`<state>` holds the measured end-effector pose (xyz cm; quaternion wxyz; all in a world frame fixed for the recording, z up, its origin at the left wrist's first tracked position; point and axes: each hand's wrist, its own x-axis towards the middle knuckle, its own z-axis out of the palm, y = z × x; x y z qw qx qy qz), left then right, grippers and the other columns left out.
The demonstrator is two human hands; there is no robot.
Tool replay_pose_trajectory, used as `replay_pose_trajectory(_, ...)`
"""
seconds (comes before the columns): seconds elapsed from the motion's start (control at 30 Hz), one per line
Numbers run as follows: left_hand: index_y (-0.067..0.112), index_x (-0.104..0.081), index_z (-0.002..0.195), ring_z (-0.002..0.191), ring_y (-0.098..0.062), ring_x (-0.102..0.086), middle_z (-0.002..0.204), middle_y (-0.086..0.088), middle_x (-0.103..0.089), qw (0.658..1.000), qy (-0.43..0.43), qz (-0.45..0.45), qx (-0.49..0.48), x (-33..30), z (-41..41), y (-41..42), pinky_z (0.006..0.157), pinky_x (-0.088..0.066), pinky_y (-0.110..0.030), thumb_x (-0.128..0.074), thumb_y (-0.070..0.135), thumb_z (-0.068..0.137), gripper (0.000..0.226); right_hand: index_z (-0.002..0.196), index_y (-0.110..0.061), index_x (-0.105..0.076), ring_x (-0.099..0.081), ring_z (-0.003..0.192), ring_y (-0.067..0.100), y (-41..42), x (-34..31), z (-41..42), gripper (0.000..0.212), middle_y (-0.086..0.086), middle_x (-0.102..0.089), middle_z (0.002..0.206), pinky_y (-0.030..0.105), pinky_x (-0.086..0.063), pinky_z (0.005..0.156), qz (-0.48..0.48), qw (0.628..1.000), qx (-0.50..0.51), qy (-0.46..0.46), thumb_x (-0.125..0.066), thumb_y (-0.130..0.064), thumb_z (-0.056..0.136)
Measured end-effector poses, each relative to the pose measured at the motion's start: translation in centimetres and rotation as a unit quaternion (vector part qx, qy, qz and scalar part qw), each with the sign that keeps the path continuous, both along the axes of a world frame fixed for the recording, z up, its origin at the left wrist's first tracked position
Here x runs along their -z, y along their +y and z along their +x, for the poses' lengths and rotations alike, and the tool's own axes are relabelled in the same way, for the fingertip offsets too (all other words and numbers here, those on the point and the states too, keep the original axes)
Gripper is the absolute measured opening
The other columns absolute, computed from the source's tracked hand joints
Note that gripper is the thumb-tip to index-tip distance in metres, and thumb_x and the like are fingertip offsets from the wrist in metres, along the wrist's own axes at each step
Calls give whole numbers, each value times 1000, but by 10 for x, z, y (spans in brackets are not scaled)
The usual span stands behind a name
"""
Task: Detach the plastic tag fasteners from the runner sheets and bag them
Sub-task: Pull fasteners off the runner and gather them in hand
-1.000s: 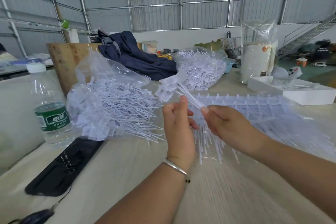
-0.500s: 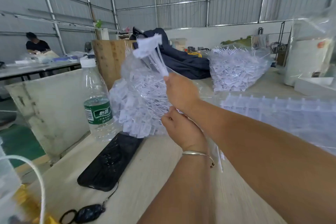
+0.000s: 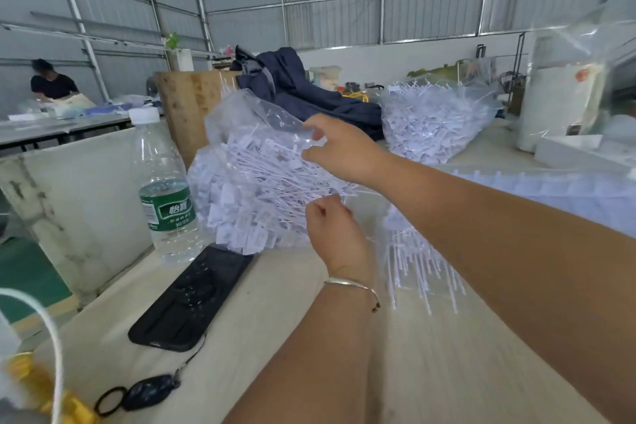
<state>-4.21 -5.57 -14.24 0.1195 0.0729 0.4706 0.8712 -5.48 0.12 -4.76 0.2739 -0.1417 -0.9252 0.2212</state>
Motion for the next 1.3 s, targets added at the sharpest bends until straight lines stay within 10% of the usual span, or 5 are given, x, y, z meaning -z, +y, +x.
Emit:
replay_pose_trajectory(0.2,9,-50,59,53,-18,-43,58,-6,-51,959,212,-89,164,-6,31,-8,50,-34,-26,-50,14,69,11,102,-7,-68,-57,70,12,13,-2,127,19,7,-69,87,17,-44,66,-100,990,-13,102,-61,-1,86)
replay_pose_trajectory(0.4,14,-65,57,55,-11,-59,54,4,-62,717,563,-334,238,7,64,-12,56,-44,-26,-47,33,67,28,63,2,-73,-65,64,23,26,20,244,31,17,-71,69,24,-50,63,-187,978,-27,-84,-46,14,72)
replay_pose_trajectory(0.6,25,-69,101,98,-2,-49,98,16,-60,614,659,-397,179,17,69,-1,79,-36,-19,-60,28,83,21,67,-19,-70,-61,59,2,36,61,270,22,-7,-66,66,19,-49,65,25,962,113,-247,-58,-8,81)
replay_pose_trajectory(0.8,19,-60,125,117,-14,-43,120,6,-59,609,669,-423,51,15,66,5,91,-36,-26,-54,27,89,38,92,-9,-63,-58,88,24,43,84,255,19,4,-62,93,38,-49,77,148,966,182,-108,-45,-3,88)
replay_pose_trajectory(1.3,18,-47,137,117,-24,-52,132,-4,-54,646,577,-484,129,24,52,9,91,-40,-30,-47,27,95,43,127,-20,-48,-31,127,29,87,97,190,38,4,-42,133,50,-28,102,119,891,272,-343,-42,-19,90)
